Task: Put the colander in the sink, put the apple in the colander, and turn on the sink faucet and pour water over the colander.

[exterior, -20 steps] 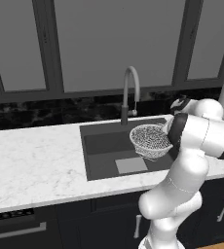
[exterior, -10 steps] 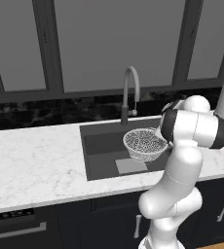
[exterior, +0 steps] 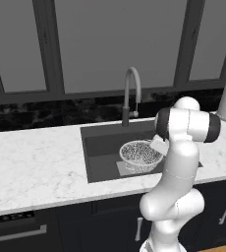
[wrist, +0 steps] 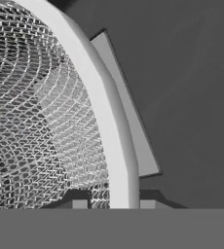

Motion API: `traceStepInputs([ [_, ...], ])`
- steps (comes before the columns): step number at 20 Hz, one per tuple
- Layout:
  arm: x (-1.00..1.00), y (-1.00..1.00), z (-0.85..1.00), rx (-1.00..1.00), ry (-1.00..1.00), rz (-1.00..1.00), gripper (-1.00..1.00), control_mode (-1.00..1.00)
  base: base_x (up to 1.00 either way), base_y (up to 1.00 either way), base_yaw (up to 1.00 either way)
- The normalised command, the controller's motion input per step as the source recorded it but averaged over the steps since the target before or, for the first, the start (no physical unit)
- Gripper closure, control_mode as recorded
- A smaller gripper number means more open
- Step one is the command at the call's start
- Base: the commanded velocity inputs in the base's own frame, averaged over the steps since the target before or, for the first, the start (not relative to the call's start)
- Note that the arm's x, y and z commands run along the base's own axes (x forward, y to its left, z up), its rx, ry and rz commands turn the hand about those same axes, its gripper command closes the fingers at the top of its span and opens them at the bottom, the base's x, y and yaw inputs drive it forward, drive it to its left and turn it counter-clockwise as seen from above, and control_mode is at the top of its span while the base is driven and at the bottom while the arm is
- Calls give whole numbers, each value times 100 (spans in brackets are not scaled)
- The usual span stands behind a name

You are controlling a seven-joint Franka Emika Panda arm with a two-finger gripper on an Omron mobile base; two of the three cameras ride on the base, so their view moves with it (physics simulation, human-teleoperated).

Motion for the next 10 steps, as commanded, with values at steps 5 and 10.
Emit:
traceStepInputs([
  [5, 21, 10, -38, 0, 0, 0, 100, -100, 0, 0, 0],
  [10, 41, 11, -31, 0, 0, 0, 100, -100, 0, 0, 0],
])
